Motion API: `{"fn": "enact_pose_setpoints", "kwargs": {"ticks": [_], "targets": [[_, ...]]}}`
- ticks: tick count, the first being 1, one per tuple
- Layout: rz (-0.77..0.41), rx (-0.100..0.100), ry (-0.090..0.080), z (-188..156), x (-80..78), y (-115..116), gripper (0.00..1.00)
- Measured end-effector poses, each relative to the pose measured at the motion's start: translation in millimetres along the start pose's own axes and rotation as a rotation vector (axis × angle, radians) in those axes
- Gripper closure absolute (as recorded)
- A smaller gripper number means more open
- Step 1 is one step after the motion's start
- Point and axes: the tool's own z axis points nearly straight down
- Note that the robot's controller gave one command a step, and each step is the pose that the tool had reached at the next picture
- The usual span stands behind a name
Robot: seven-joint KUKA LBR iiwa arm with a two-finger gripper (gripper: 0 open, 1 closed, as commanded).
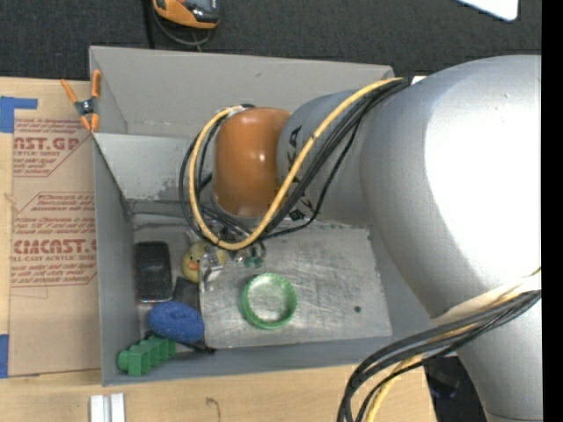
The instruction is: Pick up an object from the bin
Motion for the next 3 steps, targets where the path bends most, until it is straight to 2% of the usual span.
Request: {"fn": "enact_pose_setpoints", "kwargs": {"ticks": [1,2,3], "targets": [[0.013,0.002,0.035,-37.2,6.7,-1.8,1.00],[0.017,0.002,0.034,-89.5,4.5,1.5,1.00],[-0.005,0.001,0.031,-163.4,14.7,6.8,1.00]]}}
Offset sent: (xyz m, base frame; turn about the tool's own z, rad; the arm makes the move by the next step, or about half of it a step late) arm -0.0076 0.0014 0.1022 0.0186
